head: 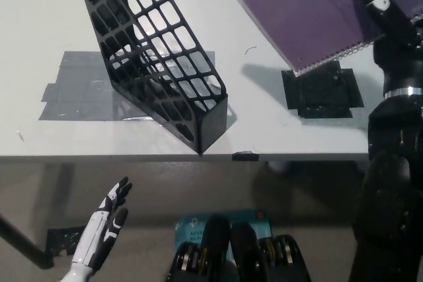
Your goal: A person hands a notebook to the robot and the robot grabs it with its right hand and places it in the magazine stand kept in the centre of the desk infront of it.
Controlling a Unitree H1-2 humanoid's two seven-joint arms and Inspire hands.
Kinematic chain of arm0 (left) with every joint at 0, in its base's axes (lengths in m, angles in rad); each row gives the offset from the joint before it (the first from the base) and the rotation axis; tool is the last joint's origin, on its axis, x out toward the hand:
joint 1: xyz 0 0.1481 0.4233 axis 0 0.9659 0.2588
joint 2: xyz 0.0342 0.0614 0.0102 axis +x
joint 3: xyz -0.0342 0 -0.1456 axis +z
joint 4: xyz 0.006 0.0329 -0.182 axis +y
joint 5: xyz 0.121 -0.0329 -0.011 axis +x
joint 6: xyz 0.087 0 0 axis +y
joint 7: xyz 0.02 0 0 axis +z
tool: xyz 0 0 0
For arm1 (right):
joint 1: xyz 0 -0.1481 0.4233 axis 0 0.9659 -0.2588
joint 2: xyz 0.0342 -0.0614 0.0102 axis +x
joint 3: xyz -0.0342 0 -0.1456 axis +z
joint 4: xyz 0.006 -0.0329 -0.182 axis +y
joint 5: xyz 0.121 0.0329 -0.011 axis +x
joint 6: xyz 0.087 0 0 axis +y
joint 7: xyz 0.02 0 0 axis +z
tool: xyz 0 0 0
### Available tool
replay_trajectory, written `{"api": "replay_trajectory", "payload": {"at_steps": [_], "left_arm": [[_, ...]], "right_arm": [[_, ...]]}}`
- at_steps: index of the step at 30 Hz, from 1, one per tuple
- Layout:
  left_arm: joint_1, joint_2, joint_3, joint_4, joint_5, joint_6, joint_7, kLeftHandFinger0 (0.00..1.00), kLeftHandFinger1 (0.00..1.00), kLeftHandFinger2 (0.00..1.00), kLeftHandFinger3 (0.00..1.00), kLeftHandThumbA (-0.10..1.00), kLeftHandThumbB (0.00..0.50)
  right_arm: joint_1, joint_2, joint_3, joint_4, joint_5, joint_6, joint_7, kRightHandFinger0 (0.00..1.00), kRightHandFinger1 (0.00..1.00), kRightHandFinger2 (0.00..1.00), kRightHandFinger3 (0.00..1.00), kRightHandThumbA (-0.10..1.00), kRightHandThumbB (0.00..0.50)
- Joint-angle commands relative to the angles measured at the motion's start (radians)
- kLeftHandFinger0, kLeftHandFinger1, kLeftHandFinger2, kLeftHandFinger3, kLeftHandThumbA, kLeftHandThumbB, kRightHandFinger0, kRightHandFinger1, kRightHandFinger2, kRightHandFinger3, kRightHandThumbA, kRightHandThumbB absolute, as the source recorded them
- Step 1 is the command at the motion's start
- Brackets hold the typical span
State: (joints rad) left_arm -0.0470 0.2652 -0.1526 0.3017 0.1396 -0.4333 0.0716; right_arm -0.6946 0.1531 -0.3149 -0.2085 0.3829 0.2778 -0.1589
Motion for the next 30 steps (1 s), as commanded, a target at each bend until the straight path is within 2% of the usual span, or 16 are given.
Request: {"api": "replay_trajectory", "payload": {"at_steps": [1, 4, 7, 9, 14, 15, 23, 24, 30], "left_arm": [[-0.005, 0.021, 0.008, -0.006, -0.011, -0.037, 0.012, 1.00, 1.00, 1.00, 1.00, 1.00, 0.500], [-0.003, 0.019, 0.008, -0.008, -0.014, -0.037, 0.004, 1.00, 1.00, 1.00, 1.00, 1.00, 0.500], [-0.004, 0.019, 0.008, -0.009, -0.014, -0.037, 0.007, 1.00, 1.00, 1.00, 1.00, 1.00, 0.500], [-0.005, 0.019, 0.006, -0.010, -0.010, -0.037, 0.012, 1.00, 1.00, 1.00, 1.00, 1.00, 0.500], [-0.008, 0.017, 0.003, -0.011, -0.013, -0.037, 0.012, 1.00, 1.00, 1.00, 1.00, 1.00, 0.500], [-0.007, 0.016, 0.004, -0.012, -0.014, -0.037, 0.012, 1.00, 1.00, 1.00, 1.00, 1.00, 0.500], [-0.015, 0.015, -0.002, -0.011, -0.012, -0.037, 0.007, 1.00, 1.00, 1.00, 1.00, 1.00, 0.500], [-0.014, 0.016, -0.003, -0.015, -0.006, -0.037, 0.008, 1.00, 1.00, 1.00, 1.00, 1.00, 0.500], [-0.014, 0.013, 0.003, -0.020, 0.002, -0.037, 0.009, 1.00, 1.00, 1.00, 1.00, 1.00, 0.500]], "right_arm": [[-0.099, 0.039, 0.035, -0.068, 0.025, -0.015, -0.038, 0.00, 0.00, 0.00, 0.00, 0.92, 0.057], [-0.086, 0.044, 0.072, -0.046, -0.036, -0.048, -0.034, 0.00, 0.00, 0.00, 0.00, 0.95, 0.035], [-0.090, 0.079, 0.083, -0.021, -0.027, -0.060, -0.054, 0.00, 0.00, 0.00, 0.00, 0.88, 0.054], [-0.092, 0.089, 0.092, -0.009, -0.035, -0.065, -0.059, 0.00, 0.00, 0.00, 0.00, 0.89, 0.059], [-0.093, 0.139, 0.131, 0.054, -0.092, -0.113, -0.080, 0.00, 0.00, 0.00, 0.00, 0.86, 0.039], [-0.098, 0.147, 0.137, 0.080, -0.103, -0.136, -0.079, 0.00, 0.00, 0.00, 0.00, 0.86, 0.006], [-0.132, 0.168, 0.157, 0.168, -0.139, -0.194, -0.096, 0.00, 0.00, 0.00, 0.00, 0.91, 0.014], [-0.137, 0.167, 0.163, 0.183, -0.149, -0.207, -0.093, 0.00, 0.00, 0.00, 0.00, 0.91, 0.029], [-0.157, 0.172, 0.162, 0.238, -0.155, -0.248, -0.097, 0.00, 0.00, 0.00, 0.00, 0.92, 0.049]]}}
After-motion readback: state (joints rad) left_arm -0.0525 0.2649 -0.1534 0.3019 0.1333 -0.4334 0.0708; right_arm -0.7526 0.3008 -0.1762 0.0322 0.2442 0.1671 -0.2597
